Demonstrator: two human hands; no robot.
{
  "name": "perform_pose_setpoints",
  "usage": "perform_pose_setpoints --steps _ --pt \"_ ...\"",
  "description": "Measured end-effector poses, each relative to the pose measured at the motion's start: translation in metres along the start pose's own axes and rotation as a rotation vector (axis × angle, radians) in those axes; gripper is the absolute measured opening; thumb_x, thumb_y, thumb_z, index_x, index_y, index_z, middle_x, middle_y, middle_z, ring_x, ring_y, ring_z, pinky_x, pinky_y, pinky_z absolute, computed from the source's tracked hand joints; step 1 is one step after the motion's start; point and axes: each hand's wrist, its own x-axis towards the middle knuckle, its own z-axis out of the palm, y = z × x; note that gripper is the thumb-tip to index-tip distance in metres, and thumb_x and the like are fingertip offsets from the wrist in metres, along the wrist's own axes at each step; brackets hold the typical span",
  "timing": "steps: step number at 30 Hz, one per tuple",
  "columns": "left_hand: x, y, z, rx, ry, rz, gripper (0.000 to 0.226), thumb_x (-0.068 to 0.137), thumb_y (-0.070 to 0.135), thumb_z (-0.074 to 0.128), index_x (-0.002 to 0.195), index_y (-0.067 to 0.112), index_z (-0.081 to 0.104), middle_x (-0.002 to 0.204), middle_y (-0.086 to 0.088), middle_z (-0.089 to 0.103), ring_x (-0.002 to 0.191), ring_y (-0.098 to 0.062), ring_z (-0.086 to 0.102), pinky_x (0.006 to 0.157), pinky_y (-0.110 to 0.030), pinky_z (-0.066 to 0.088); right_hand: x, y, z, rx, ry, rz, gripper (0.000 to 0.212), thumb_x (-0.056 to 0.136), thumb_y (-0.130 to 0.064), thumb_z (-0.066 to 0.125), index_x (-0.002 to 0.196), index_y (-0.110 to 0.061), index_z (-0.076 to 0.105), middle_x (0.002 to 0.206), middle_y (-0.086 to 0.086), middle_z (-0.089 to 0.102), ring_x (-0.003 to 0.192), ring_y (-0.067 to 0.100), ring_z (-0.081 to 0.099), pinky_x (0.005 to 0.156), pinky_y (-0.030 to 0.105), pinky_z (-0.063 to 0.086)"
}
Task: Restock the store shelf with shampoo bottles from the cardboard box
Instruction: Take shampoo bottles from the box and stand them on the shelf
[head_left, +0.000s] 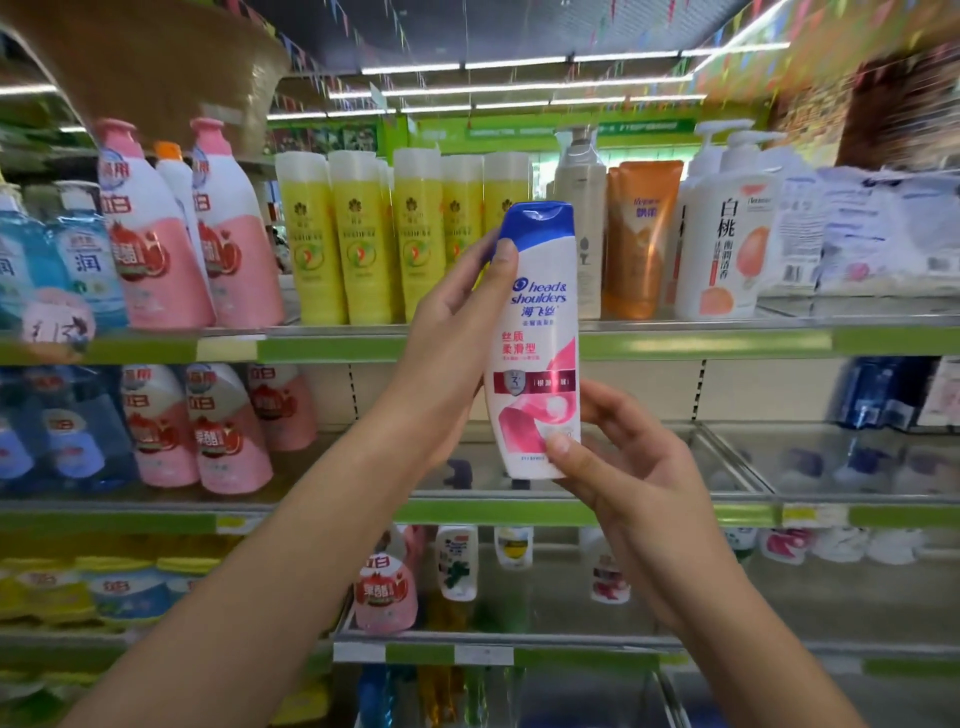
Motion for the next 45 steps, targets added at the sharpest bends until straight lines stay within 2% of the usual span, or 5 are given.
perform_pose_setpoints --steps 13,21,25,32,45 --pt "0.001 0.005 -0.001 -0.103 -0.069 -0.069 0.059 0.074 0.050 0.053 0.118 0.012 0.061 0.112 -0.009 0.070 0.101 -0.024 0.069 0.085 -0.034 0.057 0.005 -0.012 -0.002 0.398 -0.196 0.267 0.042 0.078 -0.010 0.062 0.120 -0.007 0.066 0.124 0.014 0.066 0.113 0.027 0.064 0.091 0.040 0.055" --pt "0.001 -0.010 0.006 0.008 0.159 0.041 0.051 0.070 0.041 0.076 0.113 0.017 0.063 0.093 -0.005 0.070 0.087 -0.019 0.067 0.080 -0.039 0.056 -0.001 0.000 0.000 -0.152 -0.064 0.112 0.068 0.071 -0.033 0.081 0.132 -0.033 0.051 0.120 -0.011 0.066 0.109 0.004 0.063 0.084 0.021 0.055" --pt "0.000 -0.020 0.013 0.149 0.217 0.094 0.057 0.066 0.048 0.079 0.113 0.021 0.062 0.097 -0.003 0.070 0.079 -0.007 0.066 0.065 -0.020 0.051 0.000 0.005 0.002 -0.298 -0.072 0.046 0.063 0.078 -0.023 0.075 0.135 -0.029 0.049 0.118 -0.009 0.066 0.107 0.006 0.064 0.087 0.026 0.055" --pt "0.005 -0.012 0.004 0.082 0.018 -0.030 0.053 0.073 0.044 0.064 0.116 0.013 0.060 0.091 0.000 0.072 0.079 -0.011 0.069 0.069 -0.028 0.053 -0.003 0.013 -0.005 0.387 -0.237 0.311 0.050 0.071 -0.022 0.080 0.116 -0.006 0.067 0.120 0.026 0.064 0.100 0.037 0.067 0.084 0.042 0.058" --pt "0.002 -0.013 0.002 -0.042 0.011 -0.040 0.034 0.086 0.038 0.057 0.107 0.013 0.065 0.089 0.000 0.070 0.076 -0.009 0.065 0.072 -0.026 0.054 -0.002 0.023 -0.012 0.469 -0.235 0.233 0.067 0.074 -0.038 0.080 0.127 -0.003 0.059 0.131 0.027 0.056 0.113 0.038 0.059 0.094 0.047 0.052"
